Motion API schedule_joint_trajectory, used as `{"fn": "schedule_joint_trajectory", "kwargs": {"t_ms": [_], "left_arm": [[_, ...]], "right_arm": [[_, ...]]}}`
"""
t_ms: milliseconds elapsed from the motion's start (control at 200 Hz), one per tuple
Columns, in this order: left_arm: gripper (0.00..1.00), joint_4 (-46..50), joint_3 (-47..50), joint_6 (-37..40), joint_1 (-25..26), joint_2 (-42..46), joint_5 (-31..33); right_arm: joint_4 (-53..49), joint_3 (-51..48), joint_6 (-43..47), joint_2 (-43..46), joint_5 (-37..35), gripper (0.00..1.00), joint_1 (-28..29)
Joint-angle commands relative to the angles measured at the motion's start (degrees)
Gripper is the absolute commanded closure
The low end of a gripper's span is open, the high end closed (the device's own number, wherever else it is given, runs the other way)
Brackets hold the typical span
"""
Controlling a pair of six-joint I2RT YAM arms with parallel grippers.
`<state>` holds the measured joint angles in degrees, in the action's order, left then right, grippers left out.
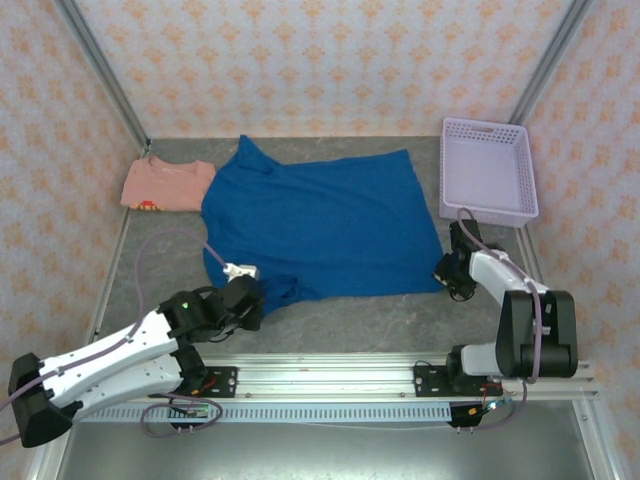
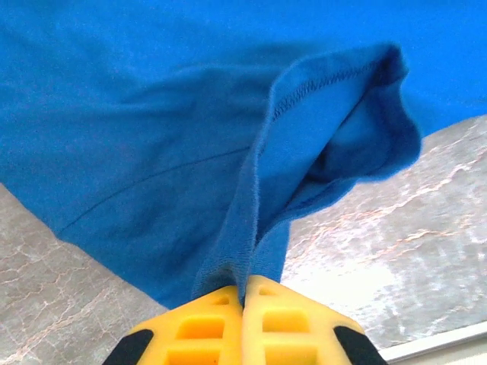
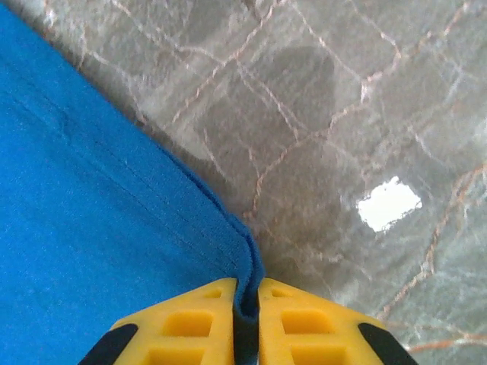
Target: Fold the inside-out t-shirt
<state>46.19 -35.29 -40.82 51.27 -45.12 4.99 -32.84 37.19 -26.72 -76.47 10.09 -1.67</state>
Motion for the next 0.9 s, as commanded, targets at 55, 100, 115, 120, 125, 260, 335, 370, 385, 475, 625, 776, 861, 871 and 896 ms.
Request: {"fn": "schedule_joint_trajectory", "kwargs": {"t_ms": [55, 100, 115, 120, 125, 260, 335, 370, 385, 475, 625, 776, 861, 871, 896], "left_arm": [[1.00, 6.6, -6.1, -1.2, -0.5, 4.7, 3.4], [1.00, 7.9, -7.5, -0.5, -1.2, 5.7, 4.2], [1.00, 8.3, -8.0, 0.0, -1.6, 5.8, 4.6], [1.00, 8.6, -8.3, 0.1, -1.7, 5.9, 4.7], [1.00, 8.7, -8.5, 0.3, -1.8, 5.9, 4.8], [1.00, 10.5, -13.3, 6.9, -8.9, 4.8, 5.2], [1.00, 9.2, -15.0, 9.9, -13.6, 2.4, 3.6], [1.00, 8.1, -15.7, 12.4, -15.5, 1.0, 2.4], [1.00, 7.7, -16.0, 13.1, -16.3, 0.4, 2.1], [1.00, 6.3, -18.3, 16.4, -20.6, -3.3, 2.0], [1.00, 3.6, -21.9, 19.5, -27.2, -9.9, -1.0], [1.00, 2.3, -25.9, 22.4, -31.1, -16.4, -1.7], [1.00, 1.5, -27.6, 23.2, -32.8, -19.6, -2.7], [1.00, 1.5, -27.7, 23.3, -32.8, -19.9, -2.8], [1.00, 1.4, -28.2, 23.7, -33.2, -20.9, -3.0]], "right_arm": [[-3.8, -2.9, 0.3, 6.7, 1.1, 0.90, 0.0], [-4.6, -2.5, 0.3, 8.3, 0.9, 0.91, -0.1], [-4.8, -2.3, 0.5, 8.3, 0.8, 0.91, -0.1], [-4.9, -2.2, 0.5, 8.3, 0.8, 0.91, -0.1], [-5.0, -2.0, 0.5, 9.1, 0.9, 0.92, -0.1], [-5.9, 2.5, 1.0, 11.0, 1.8, 0.93, 0.0], [-4.9, 4.8, 1.1, 9.0, 3.1, 0.93, -0.1], [-4.3, 6.1, 1.2, 7.4, 3.6, 0.93, -0.1], [-4.1, 6.6, 1.2, 6.8, 3.9, 0.93, -0.1], [-2.2, 9.5, 1.0, 3.7, 5.8, 0.92, 0.0], [-0.8, 15.6, 2.1, -2.4, 7.8, 0.92, 0.0], [0.3, 20.3, 3.3, -8.3, 8.2, 0.92, 0.7], [1.0, 22.5, 3.8, -10.8, 8.1, 0.92, 1.1], [1.1, 22.6, 3.9, -11.2, 8.0, 0.92, 1.2], [1.2, 23.3, 4.0, -11.9, 7.9, 0.92, 1.3]]}}
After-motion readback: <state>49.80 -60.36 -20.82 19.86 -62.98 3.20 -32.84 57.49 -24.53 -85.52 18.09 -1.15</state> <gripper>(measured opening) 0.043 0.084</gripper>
